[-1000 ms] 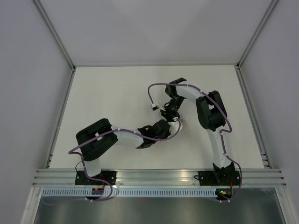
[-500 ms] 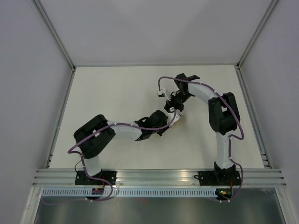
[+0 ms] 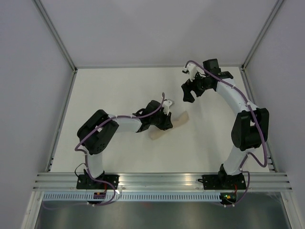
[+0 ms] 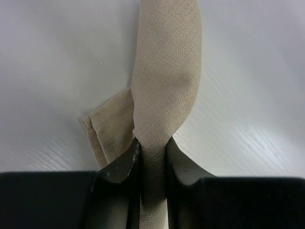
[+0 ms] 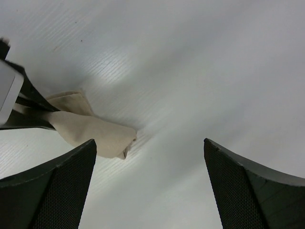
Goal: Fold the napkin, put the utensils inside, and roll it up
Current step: Roll the napkin with the utensil
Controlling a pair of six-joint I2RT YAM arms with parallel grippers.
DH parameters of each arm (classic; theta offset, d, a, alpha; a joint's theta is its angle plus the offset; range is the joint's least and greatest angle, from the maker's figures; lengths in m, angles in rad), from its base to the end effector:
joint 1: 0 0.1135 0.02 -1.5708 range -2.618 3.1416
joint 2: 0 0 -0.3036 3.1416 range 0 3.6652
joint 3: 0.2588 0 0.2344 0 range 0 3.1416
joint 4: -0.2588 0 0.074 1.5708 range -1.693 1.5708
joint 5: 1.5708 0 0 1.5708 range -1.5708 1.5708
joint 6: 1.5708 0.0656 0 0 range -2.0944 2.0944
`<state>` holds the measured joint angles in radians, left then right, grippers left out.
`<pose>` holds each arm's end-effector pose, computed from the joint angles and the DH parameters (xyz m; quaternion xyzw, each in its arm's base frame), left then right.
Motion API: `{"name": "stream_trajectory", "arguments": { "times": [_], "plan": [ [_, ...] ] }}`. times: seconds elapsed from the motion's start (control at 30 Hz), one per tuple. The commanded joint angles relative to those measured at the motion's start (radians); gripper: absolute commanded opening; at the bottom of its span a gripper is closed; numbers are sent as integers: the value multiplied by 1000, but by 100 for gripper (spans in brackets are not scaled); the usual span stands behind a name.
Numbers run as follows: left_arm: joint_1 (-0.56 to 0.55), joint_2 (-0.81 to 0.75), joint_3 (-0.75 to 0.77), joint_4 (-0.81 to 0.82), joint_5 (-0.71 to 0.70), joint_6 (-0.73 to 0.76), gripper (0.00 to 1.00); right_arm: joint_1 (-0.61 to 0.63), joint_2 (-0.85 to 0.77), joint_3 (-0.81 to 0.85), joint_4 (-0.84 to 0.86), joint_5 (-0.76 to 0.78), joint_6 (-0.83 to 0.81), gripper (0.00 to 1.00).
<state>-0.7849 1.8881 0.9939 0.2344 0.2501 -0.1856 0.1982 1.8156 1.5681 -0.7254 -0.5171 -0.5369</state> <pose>0.2800 -0.3027 0.1785 0.3154 0.8351 -0.3027 0.3338 0.3875 0.1109 0.3024 -0.4022 0.8351 0.1929 0.3218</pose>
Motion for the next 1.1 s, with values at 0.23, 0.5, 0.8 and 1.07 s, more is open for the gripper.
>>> {"name": "stream_trajectory", "arguments": {
  "times": [0.23,0.5,0.8,1.07],
  "plan": [
    [85,157,-15,-99,143,-435,2,-52,-194,-105,-40,43,28,98],
    [90,201,3,-101,38,-656,3,-60,-257,-197,-29,49,31,98],
    [53,178,17,-171,-38,-626,29,-59,-205,-309,14,80,77,79],
    [33,129,43,-202,-63,-565,55,-17,-102,-370,61,134,138,35]
  ]
}}
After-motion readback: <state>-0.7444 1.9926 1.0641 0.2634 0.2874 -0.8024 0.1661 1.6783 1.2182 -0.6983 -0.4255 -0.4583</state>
